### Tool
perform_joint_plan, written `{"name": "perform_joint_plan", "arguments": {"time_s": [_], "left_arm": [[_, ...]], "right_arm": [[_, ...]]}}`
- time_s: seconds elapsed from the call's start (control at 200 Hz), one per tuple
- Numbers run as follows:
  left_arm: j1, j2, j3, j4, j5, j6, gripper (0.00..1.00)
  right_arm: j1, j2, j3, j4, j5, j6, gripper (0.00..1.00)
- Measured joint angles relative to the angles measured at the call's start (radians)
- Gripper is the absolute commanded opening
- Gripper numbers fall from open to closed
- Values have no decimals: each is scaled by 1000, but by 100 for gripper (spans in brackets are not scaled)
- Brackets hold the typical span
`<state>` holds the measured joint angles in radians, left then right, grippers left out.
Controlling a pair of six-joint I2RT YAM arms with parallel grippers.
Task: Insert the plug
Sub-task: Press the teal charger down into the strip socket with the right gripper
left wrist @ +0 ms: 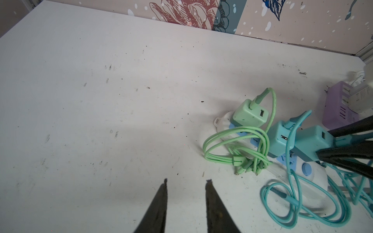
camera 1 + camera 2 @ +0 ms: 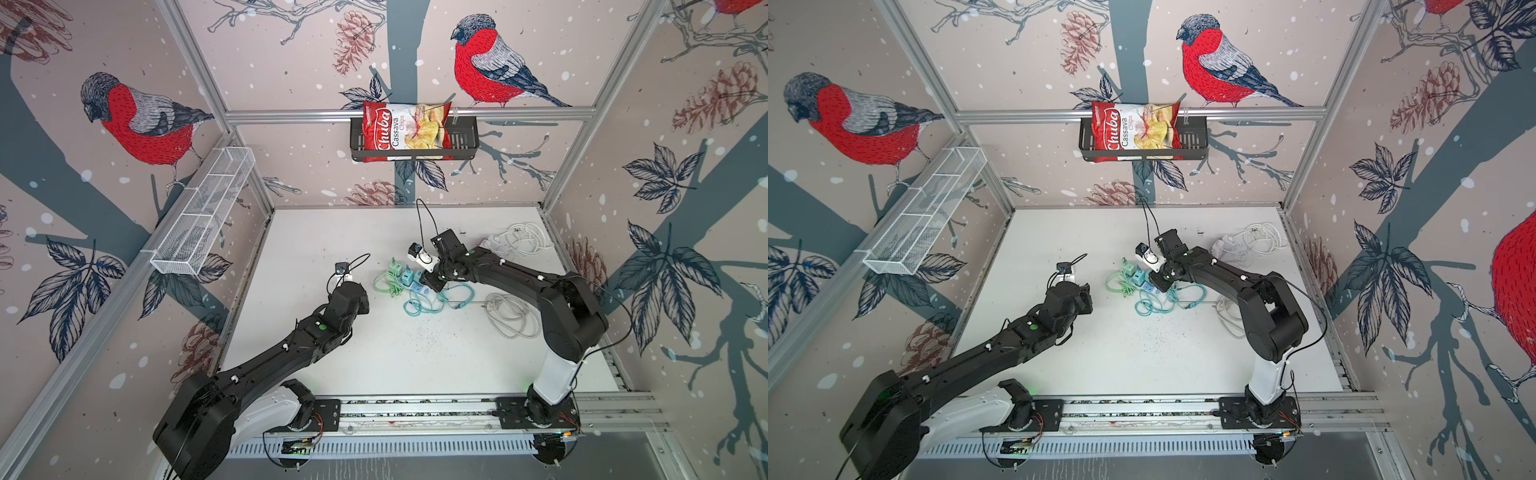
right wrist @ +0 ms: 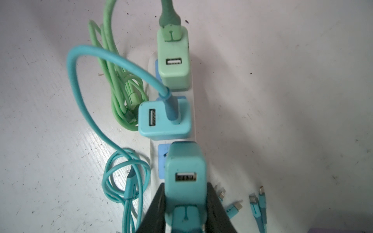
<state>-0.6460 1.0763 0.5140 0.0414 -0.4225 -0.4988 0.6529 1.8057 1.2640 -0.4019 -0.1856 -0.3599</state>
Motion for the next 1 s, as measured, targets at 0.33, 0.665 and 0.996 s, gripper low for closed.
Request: {"name": "perform_joint_plan", "arguments": {"time_s": [0.33,0.665,0.996], "left_arm": [[0,4,-3,0,0,0,33],[0,-3,-10,1,0,0,33],[0,-8,-14,1,0,0,32]], "right_arm": [[5,-2,-2,0,0,0,4],[6,-15,-19,-11,3,18,4],[0,8,-8,-32,1,19,4]]}}
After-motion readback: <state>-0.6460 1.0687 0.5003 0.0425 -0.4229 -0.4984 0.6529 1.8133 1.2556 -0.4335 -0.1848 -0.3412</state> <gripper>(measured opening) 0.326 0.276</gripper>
